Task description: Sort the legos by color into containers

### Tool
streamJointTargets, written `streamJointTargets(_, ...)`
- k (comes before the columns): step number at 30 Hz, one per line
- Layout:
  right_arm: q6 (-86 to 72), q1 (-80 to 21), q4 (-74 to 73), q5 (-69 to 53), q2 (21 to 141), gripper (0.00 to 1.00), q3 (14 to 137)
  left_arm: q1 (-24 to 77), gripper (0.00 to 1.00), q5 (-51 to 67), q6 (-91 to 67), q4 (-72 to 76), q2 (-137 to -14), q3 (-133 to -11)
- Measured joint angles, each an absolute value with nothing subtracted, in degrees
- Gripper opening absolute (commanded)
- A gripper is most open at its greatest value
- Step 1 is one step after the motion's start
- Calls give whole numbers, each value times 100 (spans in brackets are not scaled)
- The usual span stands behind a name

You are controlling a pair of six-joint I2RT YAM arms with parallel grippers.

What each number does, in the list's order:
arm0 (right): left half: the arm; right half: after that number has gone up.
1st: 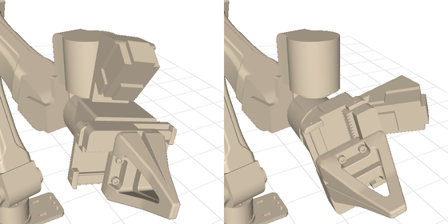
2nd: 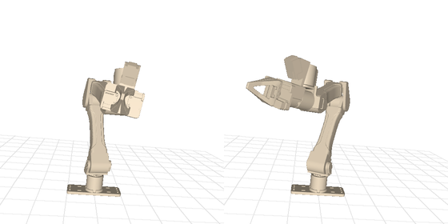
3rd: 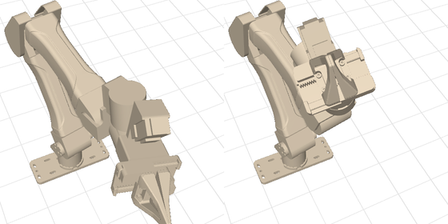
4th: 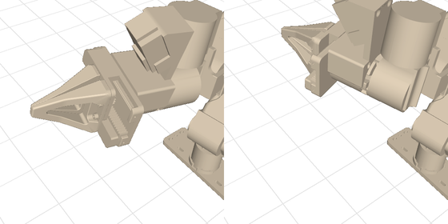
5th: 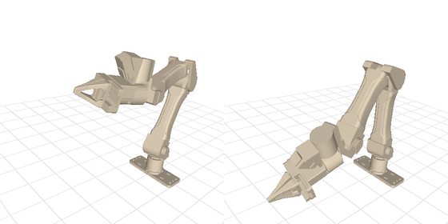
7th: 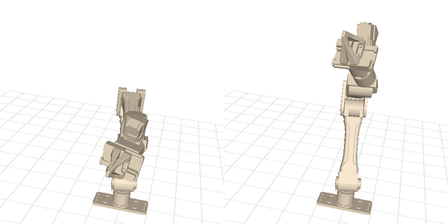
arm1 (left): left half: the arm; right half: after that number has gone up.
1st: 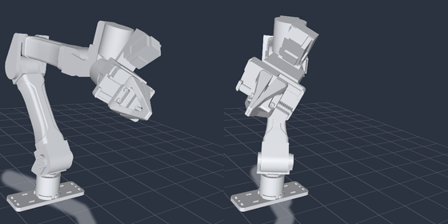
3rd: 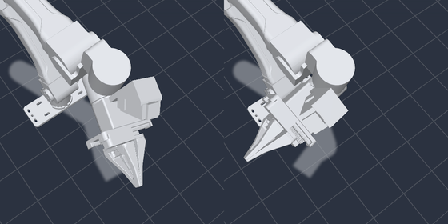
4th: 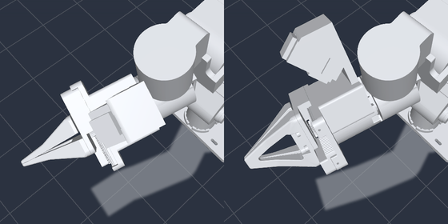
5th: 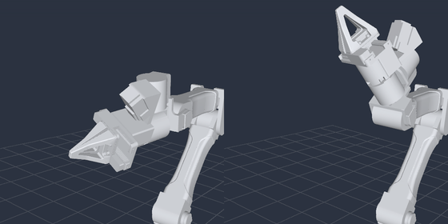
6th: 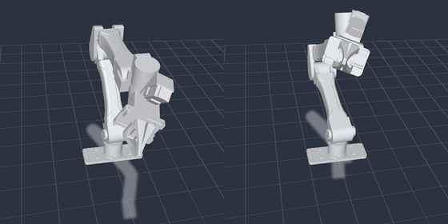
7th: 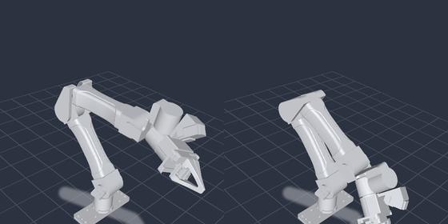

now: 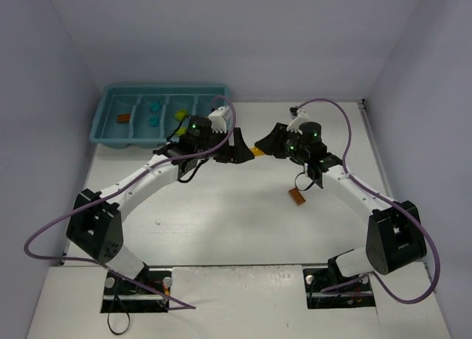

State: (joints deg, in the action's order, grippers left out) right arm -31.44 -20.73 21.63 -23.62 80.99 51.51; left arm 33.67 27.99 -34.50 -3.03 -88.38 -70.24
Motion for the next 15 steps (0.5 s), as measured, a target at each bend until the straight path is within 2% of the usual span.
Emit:
streamJointTargets(9,-3153,-2073,2294,-2491,8099,0,5148,3507,66,2497,-3297,-582,-9292,-7616)
streamJointTargets(15,-3162,-2073,2296,-2495,8099,0,5151,3568,55,2298,-3238,-668,-9461,-7861)
